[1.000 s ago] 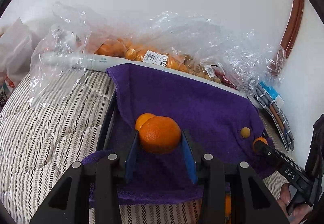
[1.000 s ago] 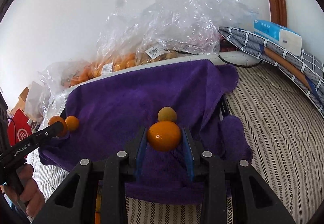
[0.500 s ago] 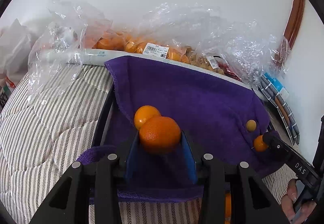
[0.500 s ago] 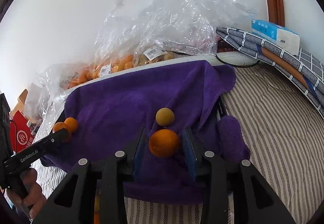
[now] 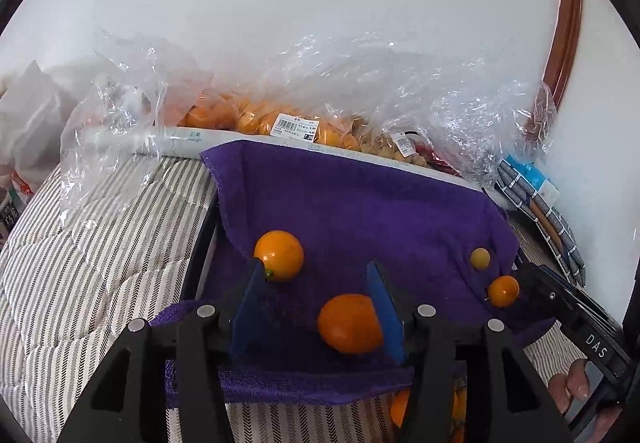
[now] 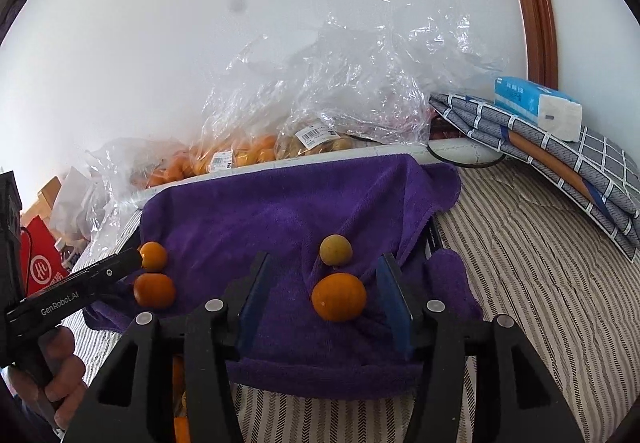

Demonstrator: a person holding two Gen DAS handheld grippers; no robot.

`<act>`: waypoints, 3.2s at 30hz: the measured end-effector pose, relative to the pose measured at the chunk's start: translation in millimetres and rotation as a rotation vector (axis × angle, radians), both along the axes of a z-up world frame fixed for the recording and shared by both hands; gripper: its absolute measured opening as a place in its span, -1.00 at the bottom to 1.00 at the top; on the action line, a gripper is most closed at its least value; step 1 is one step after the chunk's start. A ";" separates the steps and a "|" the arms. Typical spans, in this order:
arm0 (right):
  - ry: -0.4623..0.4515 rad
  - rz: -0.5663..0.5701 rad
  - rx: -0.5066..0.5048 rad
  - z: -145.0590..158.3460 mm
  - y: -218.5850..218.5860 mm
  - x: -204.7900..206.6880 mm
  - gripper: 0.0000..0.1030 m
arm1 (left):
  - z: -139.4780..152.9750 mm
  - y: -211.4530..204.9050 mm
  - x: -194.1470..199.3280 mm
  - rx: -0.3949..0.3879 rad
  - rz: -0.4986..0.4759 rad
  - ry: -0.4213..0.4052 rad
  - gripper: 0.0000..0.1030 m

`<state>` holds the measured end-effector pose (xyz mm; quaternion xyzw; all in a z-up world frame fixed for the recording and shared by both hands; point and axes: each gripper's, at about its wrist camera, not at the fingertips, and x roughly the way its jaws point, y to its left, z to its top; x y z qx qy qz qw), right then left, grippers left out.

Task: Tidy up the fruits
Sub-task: 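Carry both oranges onto the purple towel and open both tools to release, then withdraw both tools from the towel toward the fruit pile on the bed, then grasp a large orange with the right tool while the left tool grasps a red cherry tomato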

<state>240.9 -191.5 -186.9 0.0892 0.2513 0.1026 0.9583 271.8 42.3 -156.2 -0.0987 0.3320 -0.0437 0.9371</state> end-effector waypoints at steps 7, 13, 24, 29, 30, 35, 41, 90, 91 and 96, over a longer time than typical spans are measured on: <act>-0.028 -0.008 -0.037 6.2 9.8 -9.8 0.04 | 6.3 -8.4 -10.3 0.067 0.012 -0.071 0.07; 0.027 -0.028 -0.007 5.7 5.3 -31.2 0.04 | 7.5 -1.6 -14.7 0.043 0.031 -0.073 0.07; 0.109 0.001 -0.030 -9.9 11.9 -84.9 0.04 | 7.7 13.4 -36.8 0.031 0.077 -0.091 0.06; 0.122 0.025 -0.026 -13.0 20.4 -98.6 0.04 | 5.4 27.6 -59.4 0.022 0.088 -0.078 0.06; 0.123 0.027 -0.028 -13.2 22.1 -100.2 0.04 | 4.9 30.4 -63.8 0.025 0.089 -0.075 0.06; 0.133 0.047 -0.012 -15.6 28.0 -108.7 0.04 | 1.3 41.1 -77.1 0.055 0.106 -0.049 0.07; 0.136 0.062 -0.041 -19.7 35.8 -114.0 0.04 | -2.5 46.0 -84.5 0.062 0.107 -0.024 0.08; 0.195 -0.042 -0.068 -39.4 -3.0 -95.2 -0.16 | -15.4 18.6 -81.8 -0.079 -0.175 0.106 0.08; 0.199 -0.040 -0.051 -40.1 -6.2 -94.6 -0.16 | -18.0 16.4 -81.0 -0.085 -0.190 0.123 0.06; 0.210 -0.035 -0.012 -42.7 -11.7 -93.3 -0.16 | -28.4 11.4 -75.2 -0.066 -0.193 0.188 -0.17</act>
